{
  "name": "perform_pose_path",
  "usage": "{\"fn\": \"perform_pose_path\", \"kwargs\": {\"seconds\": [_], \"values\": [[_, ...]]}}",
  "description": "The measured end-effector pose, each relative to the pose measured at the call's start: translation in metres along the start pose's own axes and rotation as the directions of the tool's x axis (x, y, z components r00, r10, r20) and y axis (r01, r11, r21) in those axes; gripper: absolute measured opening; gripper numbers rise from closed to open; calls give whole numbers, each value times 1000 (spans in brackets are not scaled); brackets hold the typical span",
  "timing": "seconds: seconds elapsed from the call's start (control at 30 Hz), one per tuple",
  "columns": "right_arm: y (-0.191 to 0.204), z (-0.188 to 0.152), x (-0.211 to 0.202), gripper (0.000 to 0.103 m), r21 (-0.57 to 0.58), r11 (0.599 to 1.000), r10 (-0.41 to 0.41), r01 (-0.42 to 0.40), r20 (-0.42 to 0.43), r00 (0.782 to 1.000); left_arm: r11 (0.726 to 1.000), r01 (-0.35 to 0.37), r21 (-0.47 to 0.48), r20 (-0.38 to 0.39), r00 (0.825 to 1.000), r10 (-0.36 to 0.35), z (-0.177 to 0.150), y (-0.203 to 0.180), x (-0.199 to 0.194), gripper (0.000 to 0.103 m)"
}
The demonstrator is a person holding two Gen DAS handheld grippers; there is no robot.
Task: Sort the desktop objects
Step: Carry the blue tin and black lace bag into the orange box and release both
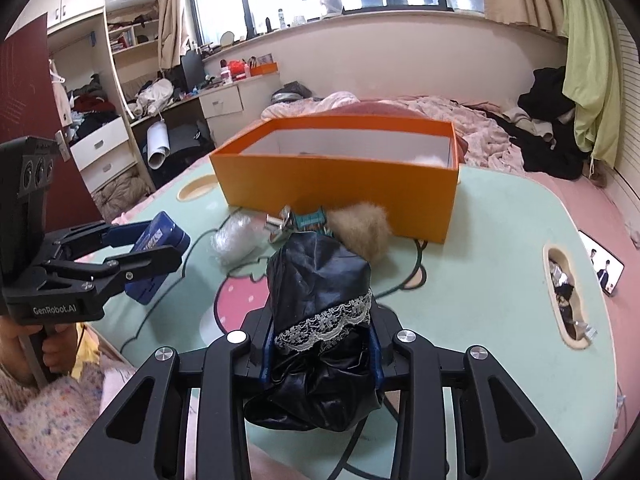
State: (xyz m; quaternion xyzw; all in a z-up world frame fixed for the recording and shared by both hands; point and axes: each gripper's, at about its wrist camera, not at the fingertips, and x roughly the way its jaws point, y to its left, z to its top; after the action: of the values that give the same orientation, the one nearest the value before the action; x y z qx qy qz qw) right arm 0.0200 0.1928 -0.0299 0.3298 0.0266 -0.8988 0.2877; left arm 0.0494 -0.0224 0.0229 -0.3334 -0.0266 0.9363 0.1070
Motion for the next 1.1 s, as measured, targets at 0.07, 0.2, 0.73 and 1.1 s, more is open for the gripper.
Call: {"fn": "perform_pose_path", "kwargs": {"seconds": [0.07,0.2,0.73,1.1], "values": [[0,11,-3,36,9,1000,7,-7,21,1000,1000,8,4,14,1000,-8,13,0,-2,66],[-2,52,-4,36,3,1000,-3,3,68,998,999,-10,34,96,995,6,59,0,-6,66],[-42,126,96,59,61,972,-222,226,-59,973,976,-60,-209,46,996,71,104,35,75,89],[-27,78,8,73,160,975,-158,153,21,987,997,-35,-69,-37,999,33,38,0,18,95]]}}
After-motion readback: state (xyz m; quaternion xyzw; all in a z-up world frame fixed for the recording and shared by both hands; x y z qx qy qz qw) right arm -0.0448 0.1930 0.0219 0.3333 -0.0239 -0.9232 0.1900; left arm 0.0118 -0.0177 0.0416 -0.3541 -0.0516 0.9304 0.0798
